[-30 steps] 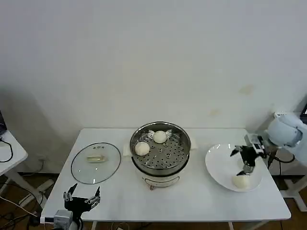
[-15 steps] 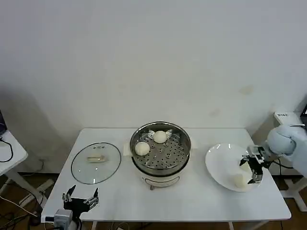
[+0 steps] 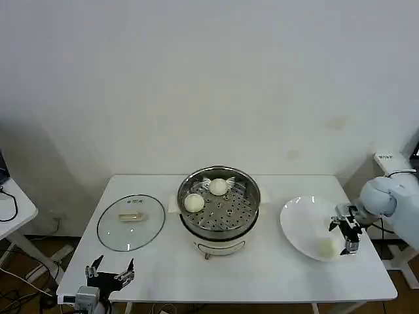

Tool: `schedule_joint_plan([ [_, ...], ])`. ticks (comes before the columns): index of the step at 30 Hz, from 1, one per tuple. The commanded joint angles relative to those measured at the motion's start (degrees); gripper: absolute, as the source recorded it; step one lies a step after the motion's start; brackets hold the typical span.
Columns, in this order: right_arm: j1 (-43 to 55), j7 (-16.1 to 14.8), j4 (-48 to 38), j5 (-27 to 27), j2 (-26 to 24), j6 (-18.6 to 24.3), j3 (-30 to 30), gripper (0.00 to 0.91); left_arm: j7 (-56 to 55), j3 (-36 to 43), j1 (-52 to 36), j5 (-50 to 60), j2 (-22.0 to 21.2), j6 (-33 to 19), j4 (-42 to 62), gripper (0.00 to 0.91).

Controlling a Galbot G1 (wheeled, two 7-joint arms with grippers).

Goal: Take steamed baozi put them in steamer then cover it.

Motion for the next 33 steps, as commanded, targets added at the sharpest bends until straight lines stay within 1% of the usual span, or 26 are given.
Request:
schedule_joint_plan([
  [1, -0.9, 0.1, -1.7, -1.5, 1.3, 0.3, 0.6, 0.907, 0.0, -0.1, -0.1, 0.0, 0.1, -0.1, 0.4, 0.907],
  [16, -1.0, 1.2, -4.8, -1.6, 4.8, -0.2, 0.2, 0.907, 0.0, -1.0, -0.9, -0.1, 0.3, -0.1, 1.7, 0.907],
  [20, -1.2, 1.6, -5.3, -1.4, 5.1, -0.4, 0.1, 0.907, 0.0, -0.8, -1.1, -0.1, 0.0, -0.1, 2.0, 0.907],
  [33, -1.1, 1.3, -5.6, -1.4, 5.2, -0.5, -0.5, 0.907, 0.1, -0.8, -1.8, -0.1, -0.1, 0.0, 2.8, 0.907],
])
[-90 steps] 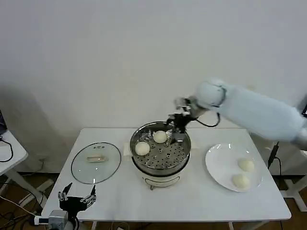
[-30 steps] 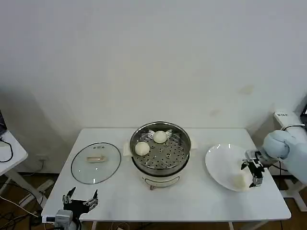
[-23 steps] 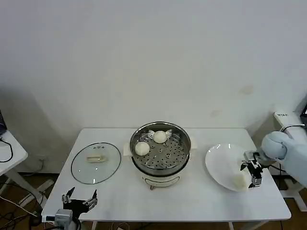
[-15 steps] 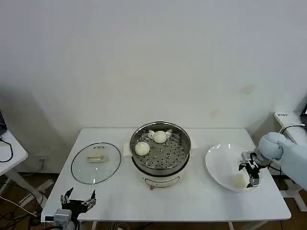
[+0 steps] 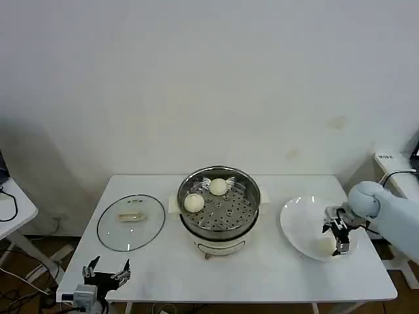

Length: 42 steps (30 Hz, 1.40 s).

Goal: Take steamed baozi put them in steamer then cover it.

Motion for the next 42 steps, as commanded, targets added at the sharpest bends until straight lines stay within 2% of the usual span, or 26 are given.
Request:
schedule_joint_plan([
  [1, 0.0, 0.0, -0.4, 0.2, 0.4, -0.1, -0.1, 0.907, 0.0, 0.1, 0.0, 0.0, 0.0, 0.0, 0.2, 0.907],
  [7, 0.0, -0.2, -0.4, 0.2, 0.2, 0.0, -0.1, 0.816, 0.0, 0.0, -0.1, 0.0, 0.2, 0.0, 0.3, 0.907],
  [11, -0.2, -0.1, -0.3, 0.2, 0.0, -0.1, 0.0, 0.715, 0.0, 0.1, -0.1, 0.0, 0.1, 0.0, 0.4, 0.907],
  [15, -0.4, -0.1, -0.3, 0.1, 0.0, -0.2, 0.3, 0.574, 0.0, 0.0, -0.1, 0.0, 0.1, 0.0, 0.4, 0.907],
  [19, -0.4, -0.2, -0.1, 0.2, -0.1, -0.2, 0.4, 0.534, 0.0, 0.1, 0.0, 0.0, 0.1, 0.0, 0.4, 0.907],
  [21, -0.3, -0.1, 0.0, 0.3, -0.3, -0.2, 0.4, 0.453, 0.0, 0.1, 0.0, 0.1, 0.0, 0.0, 0.3, 0.907],
  [30, 1.7, -0.3, 3.2, 3.2, -2.8, -0.5, 1.5, 0.443, 0.0, 0.2, -0.1, 0.1, -0.1, 0.0, 0.0, 0.907],
  [36, 11.9, -1.1, 7.4, 7.7, -3.7, -0.4, -0.5, 0.443, 0.2, 0.1, -0.6, -0.1, -0.4, 0.2, -0.9, 0.907],
  [38, 16.5, -2.2, 7.9, 10.1, -2.4, 0.6, -1.8, 0.443, 0.2, 0.2, -0.6, 0.0, -0.5, 0.2, -1.1, 0.907],
  [41, 22.9, -4.9, 6.6, 13.2, 0.6, 5.1, -3.4, 0.443, 0.1, 0.4, -0.3, 0.0, -0.8, 0.1, -1.7, 0.907],
  [42, 24.5, -6.1, 5.7, 14.8, 3.0, 6.5, -3.6, 0.443, 0.0, 0.5, -0.3, 0.1, -0.8, 0.1, -1.7, 0.907],
])
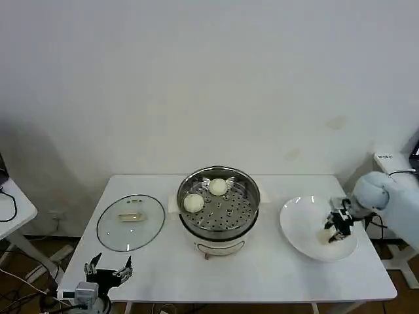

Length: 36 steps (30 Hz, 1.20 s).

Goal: Take steamed baozi put them in steamer then cover it.

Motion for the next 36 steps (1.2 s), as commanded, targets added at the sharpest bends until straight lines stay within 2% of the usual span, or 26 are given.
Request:
schedule_joint_plan([
  [1, 18.2, -5.3, 0.1, 9.2, 6.8, 6.6, -3.0, 0.443, -0.1, 0.1, 0.1, 0.1, -0.1, -0.1, -0.5, 0.907],
  [4, 21.9, -7.0, -1.3, 10.4, 11.0, 8.7, -3.5, 0.443, -0.2, -0.1, 0.4, 0.1, -0.3, -0.1, -1.2, 0.907],
  [10, 24.2, -7.4, -0.6, 12.8, 16.2, 13.7, -3.7, 0.443, -0.4, -0.6, 1.7, 0.2, -0.6, -0.3, -2.1, 0.907],
  [15, 23.6, -5.8, 3.4, 9.6, 18.4, 21.1, -5.9, 0.443, -0.5, -1.0, 2.4, 1.1, -0.9, -0.3, -2.3, 0.907],
  [18, 22.2, -4.5, 4.1, 3.7, 20.5, 28.6, -5.3, 0.443, -0.4, -1.1, 2.8, 1.9, -1.2, -0.2, -2.8, 0.907],
  [21, 23.4, -3.2, 6.1, -0.4, 22.4, 32.6, -7.8, 0.443, -0.4, -1.2, 3.1, 2.5, -1.5, -0.1, -3.2, 0.907],
  [28, 22.3, -0.2, 8.3, -7.8, 27.2, 37.0, -10.5, 0.443, -0.5, -1.7, 4.4, 2.7, -2.6, -0.1, -4.8, 0.907],
  [36, 19.7, 0.7, 6.0, -10.6, 32.0, 38.9, -13.7, 0.443, -0.6, -1.6, 4.6, 3.3, -4.4, 0.0, -6.8, 0.907],
])
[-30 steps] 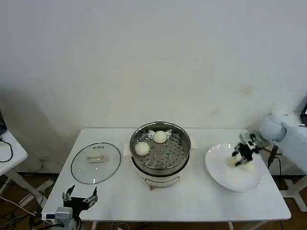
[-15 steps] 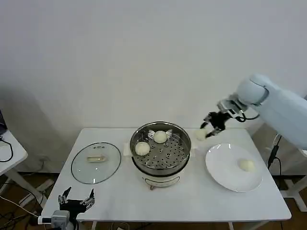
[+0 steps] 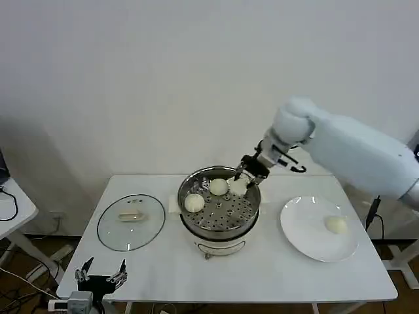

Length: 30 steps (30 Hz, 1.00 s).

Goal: Take steamed baozi put them in steamer then cover it.

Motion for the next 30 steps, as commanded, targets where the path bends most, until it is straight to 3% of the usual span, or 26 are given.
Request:
schedule_joint_plan([
  [1, -1.2, 1.8, 0.1, -7.2, 7.0, 6.8, -3.7, 0.443, 0.0, -0.1, 0.5, 0.4, -0.9, 0.0, -1.4, 0.907],
  [13, -3.6, 2.8, -3.8, -11.6, 11.2, 10.0, -4.7, 0.443, -0.2, -0.3, 1.0, 0.2, -0.8, -0.3, -1.3, 0.907],
  [30, -4.7, 2.2, -0.4, -11.2, 9.2, 10.4, -5.4, 0.443, -0.4, -0.5, 0.7, 0.2, -0.9, -0.4, -0.5, 0.907],
])
